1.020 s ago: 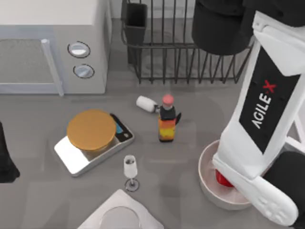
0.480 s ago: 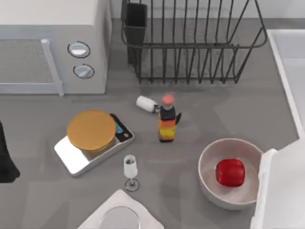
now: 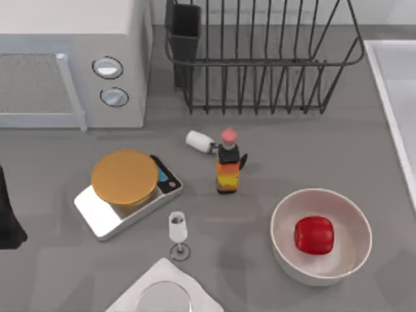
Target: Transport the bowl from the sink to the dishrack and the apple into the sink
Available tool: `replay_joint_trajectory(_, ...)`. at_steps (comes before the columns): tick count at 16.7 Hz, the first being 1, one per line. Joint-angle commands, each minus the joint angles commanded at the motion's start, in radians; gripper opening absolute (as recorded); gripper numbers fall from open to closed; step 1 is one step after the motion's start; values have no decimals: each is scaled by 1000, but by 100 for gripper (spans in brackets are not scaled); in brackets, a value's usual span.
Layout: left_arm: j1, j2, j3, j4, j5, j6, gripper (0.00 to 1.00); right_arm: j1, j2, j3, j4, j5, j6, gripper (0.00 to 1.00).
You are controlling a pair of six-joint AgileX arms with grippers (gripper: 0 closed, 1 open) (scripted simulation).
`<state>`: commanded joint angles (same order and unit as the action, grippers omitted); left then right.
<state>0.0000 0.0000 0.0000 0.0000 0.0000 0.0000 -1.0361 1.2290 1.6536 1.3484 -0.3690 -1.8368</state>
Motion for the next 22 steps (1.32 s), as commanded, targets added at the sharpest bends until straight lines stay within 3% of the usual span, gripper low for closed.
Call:
replay_joint_trajectory(7, 0, 0, 0, 0, 0, 0, 100, 796, 449, -146, -233, 407, 864, 0)
replay_joint_trajectory(12, 0, 0, 0, 0, 0, 0, 100, 1260, 679, -237, -421, 700, 1379, 0)
replay_joint_trajectory(17, 0, 0, 0, 0, 0, 0, 100, 1566, 796, -298, -579, 938, 1728, 0)
replay_joint_trajectory(22, 0, 0, 0, 0, 0, 0, 100, 1668, 815, -321, -648, 1034, 1855, 0)
